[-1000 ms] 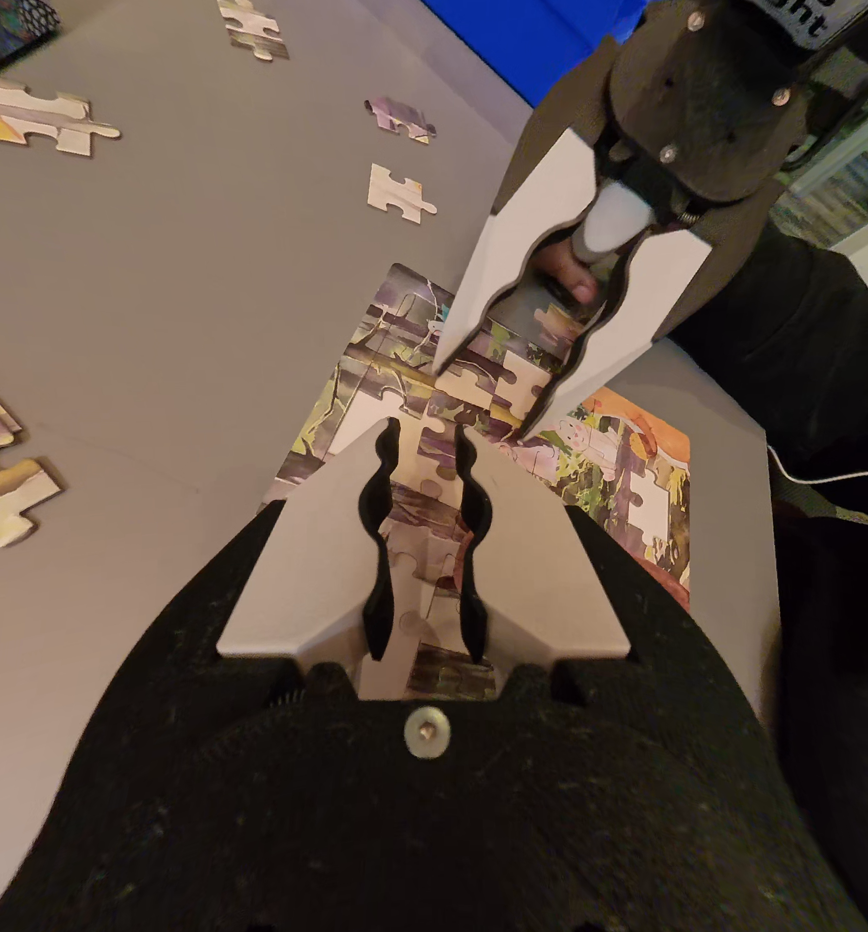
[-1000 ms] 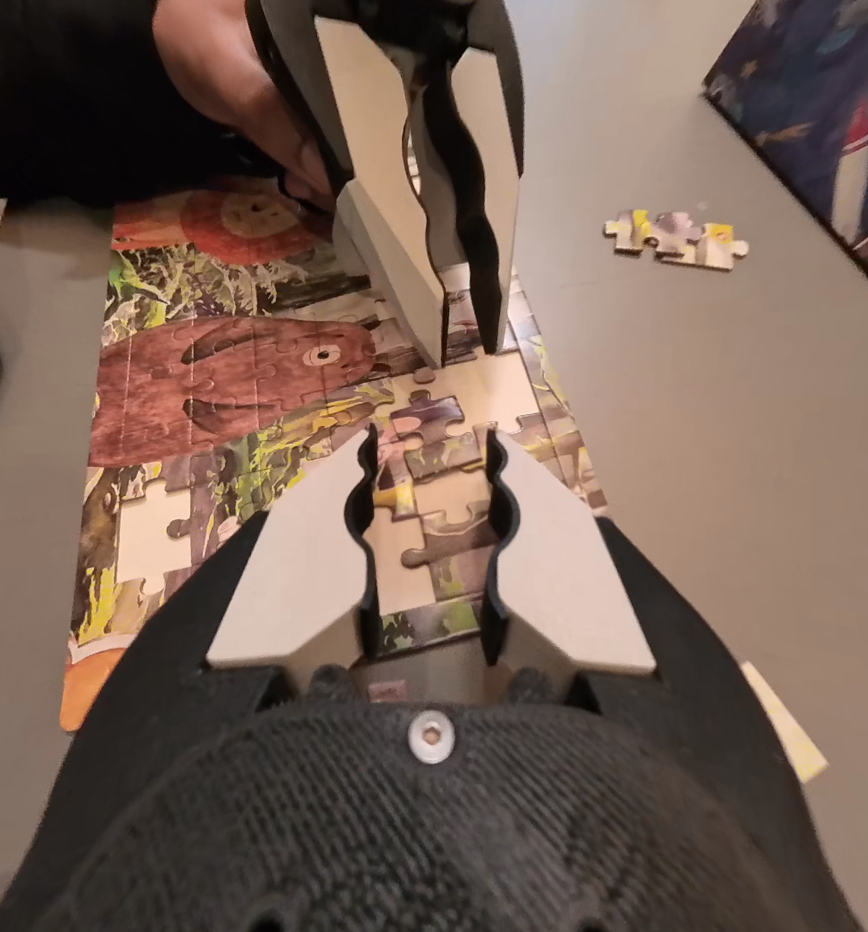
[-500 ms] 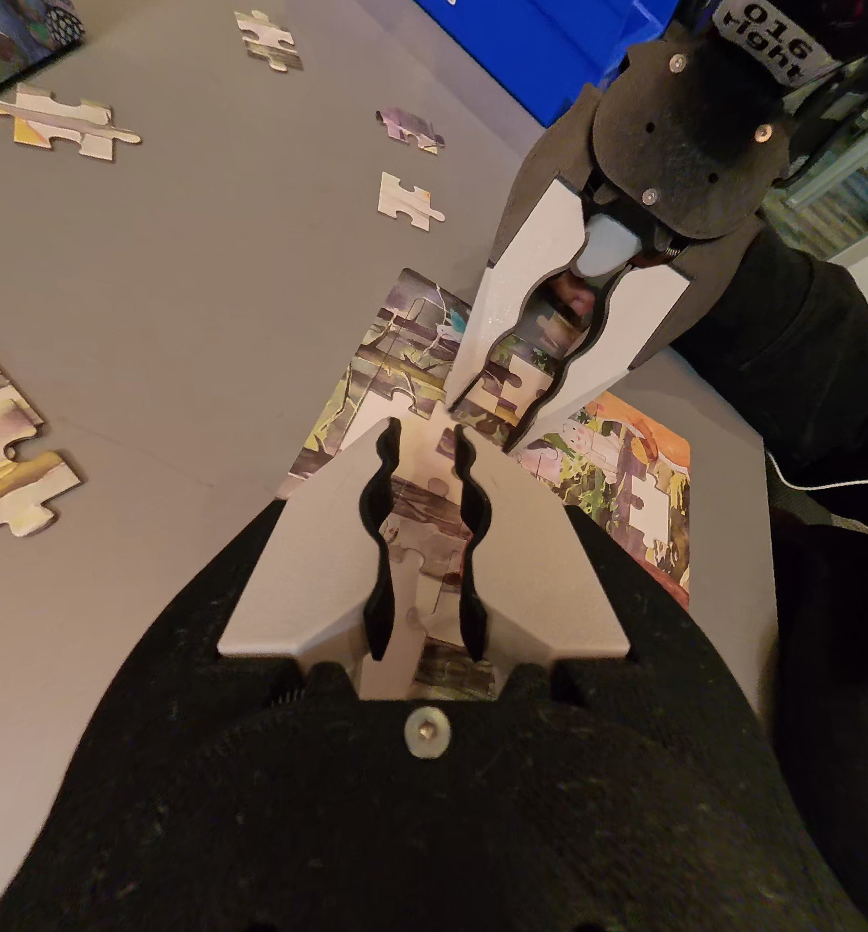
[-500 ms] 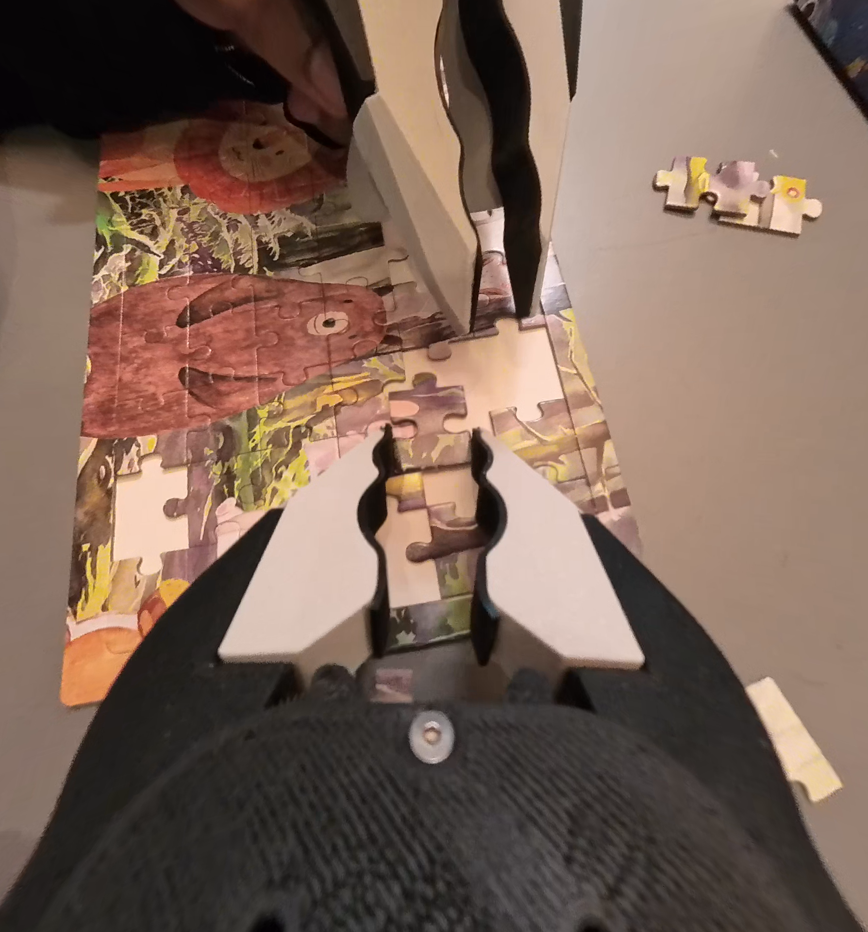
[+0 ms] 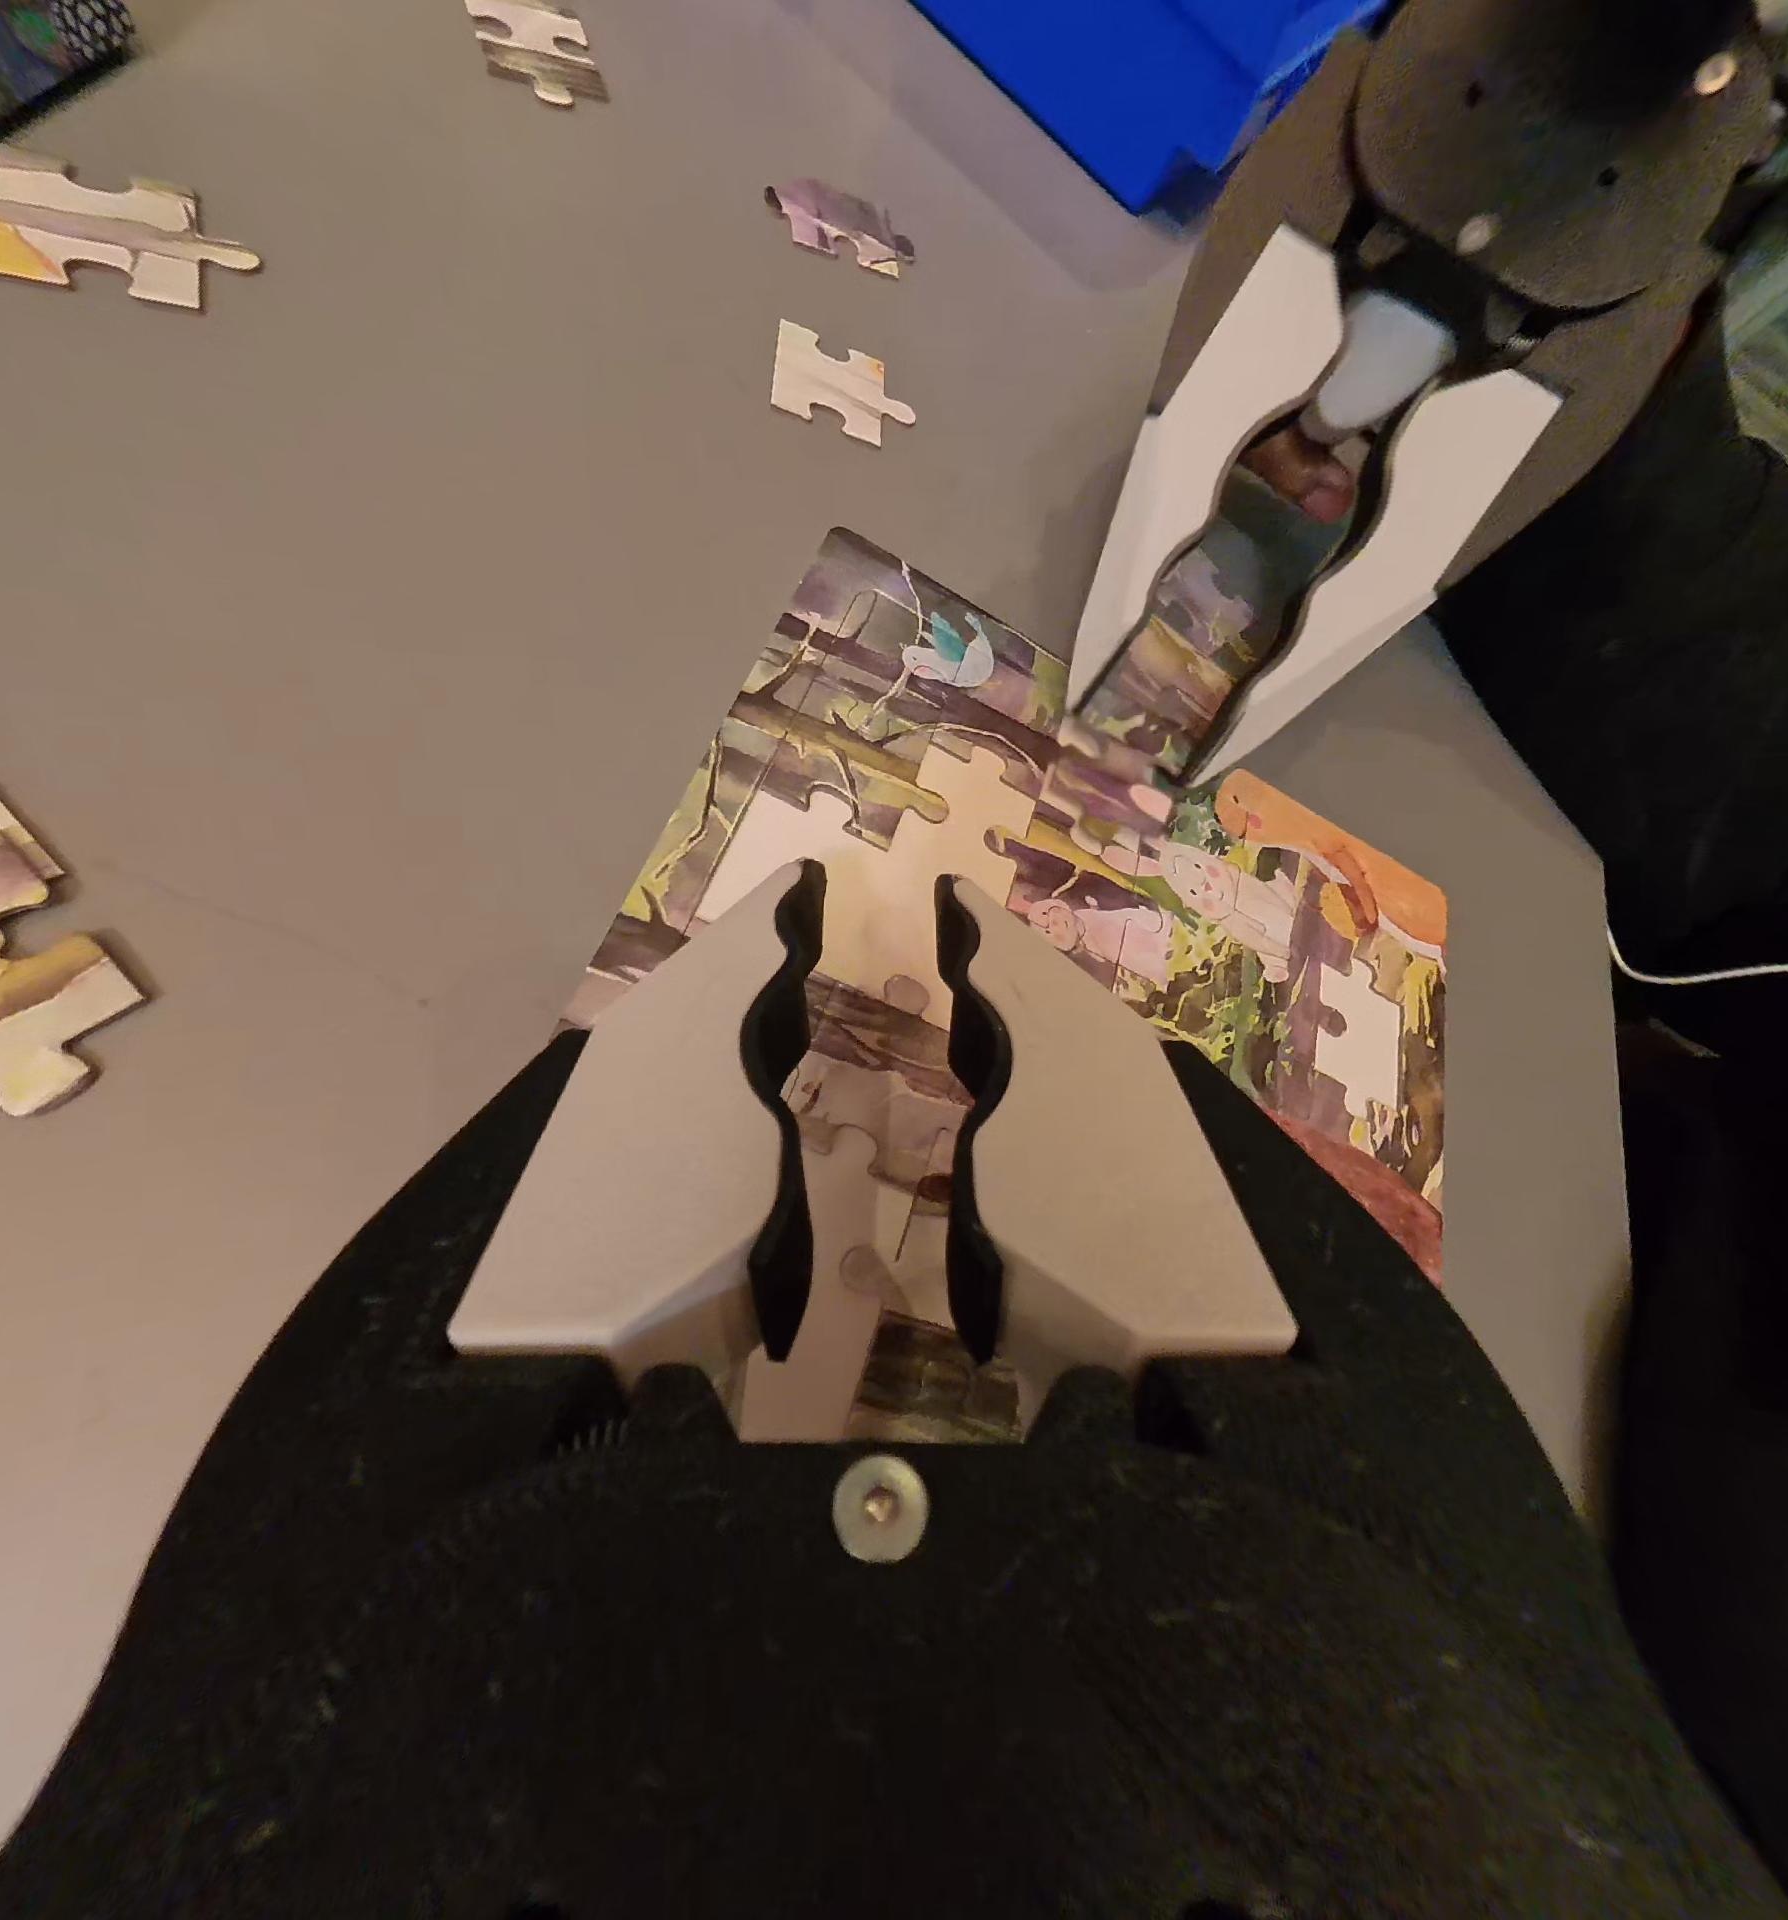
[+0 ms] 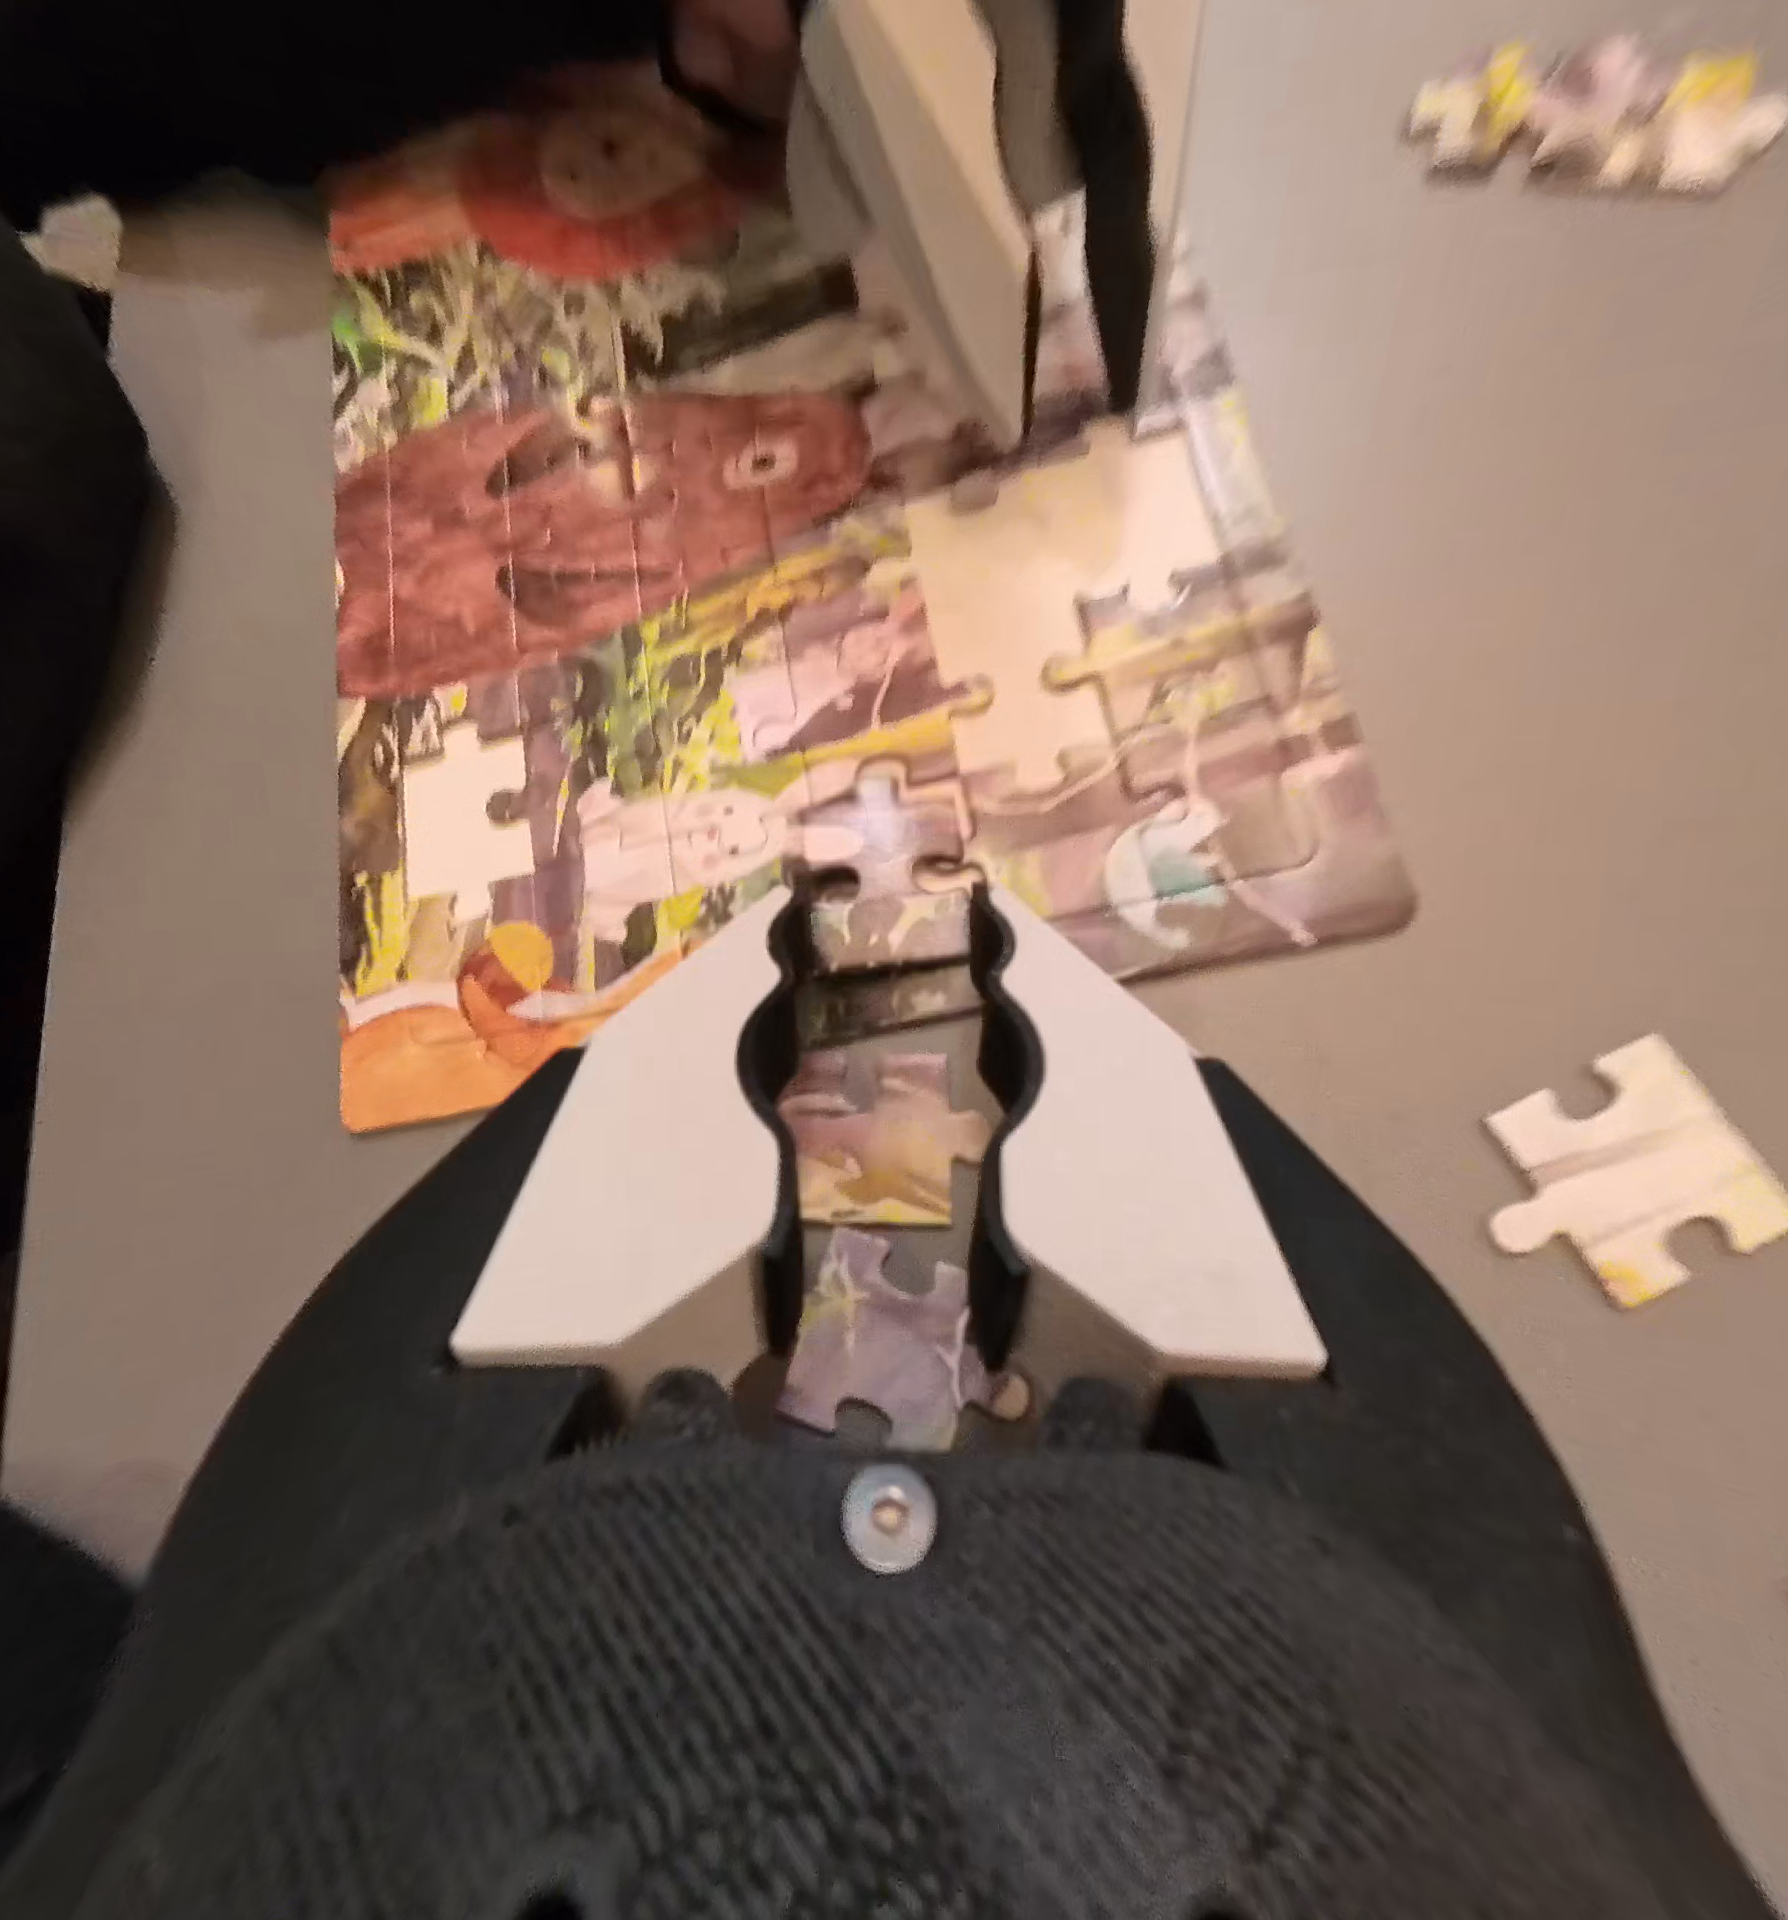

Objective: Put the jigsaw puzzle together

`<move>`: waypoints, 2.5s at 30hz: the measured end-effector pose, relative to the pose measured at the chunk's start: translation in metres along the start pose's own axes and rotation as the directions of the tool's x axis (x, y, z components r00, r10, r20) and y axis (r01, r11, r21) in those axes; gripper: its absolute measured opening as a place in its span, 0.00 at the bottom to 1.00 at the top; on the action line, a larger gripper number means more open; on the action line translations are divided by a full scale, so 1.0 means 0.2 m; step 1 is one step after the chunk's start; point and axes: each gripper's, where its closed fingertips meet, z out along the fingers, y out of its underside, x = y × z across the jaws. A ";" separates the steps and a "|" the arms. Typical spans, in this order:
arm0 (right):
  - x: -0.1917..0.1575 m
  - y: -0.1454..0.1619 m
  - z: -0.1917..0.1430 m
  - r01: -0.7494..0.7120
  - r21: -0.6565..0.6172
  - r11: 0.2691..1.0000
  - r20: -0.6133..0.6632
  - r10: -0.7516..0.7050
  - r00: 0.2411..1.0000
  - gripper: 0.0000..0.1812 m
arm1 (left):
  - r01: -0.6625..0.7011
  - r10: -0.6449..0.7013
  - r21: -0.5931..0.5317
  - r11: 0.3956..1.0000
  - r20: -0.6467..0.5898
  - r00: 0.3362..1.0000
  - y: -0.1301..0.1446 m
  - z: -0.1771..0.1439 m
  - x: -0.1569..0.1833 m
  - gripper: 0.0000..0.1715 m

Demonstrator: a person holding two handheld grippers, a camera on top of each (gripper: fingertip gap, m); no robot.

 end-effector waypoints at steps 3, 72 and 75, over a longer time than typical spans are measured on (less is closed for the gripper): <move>-0.01 0.00 -0.01 0.023 0.004 1.000 -0.007 -0.023 1.000 0.16 | 0.000 0.000 -0.004 1.000 0.001 1.000 0.00 0.00 0.00 0.11; 0.00 -0.06 0.07 0.059 -0.001 0.998 -0.087 -0.059 0.994 0.10 | 0.040 -0.040 -0.049 0.998 -0.008 0.999 0.04 0.04 -0.02 0.11; 0.02 -0.07 0.05 0.057 0.003 0.998 -0.107 -0.057 0.993 0.09 | 0.039 -0.040 -0.048 0.998 -0.008 0.999 0.04 0.04 -0.02 0.11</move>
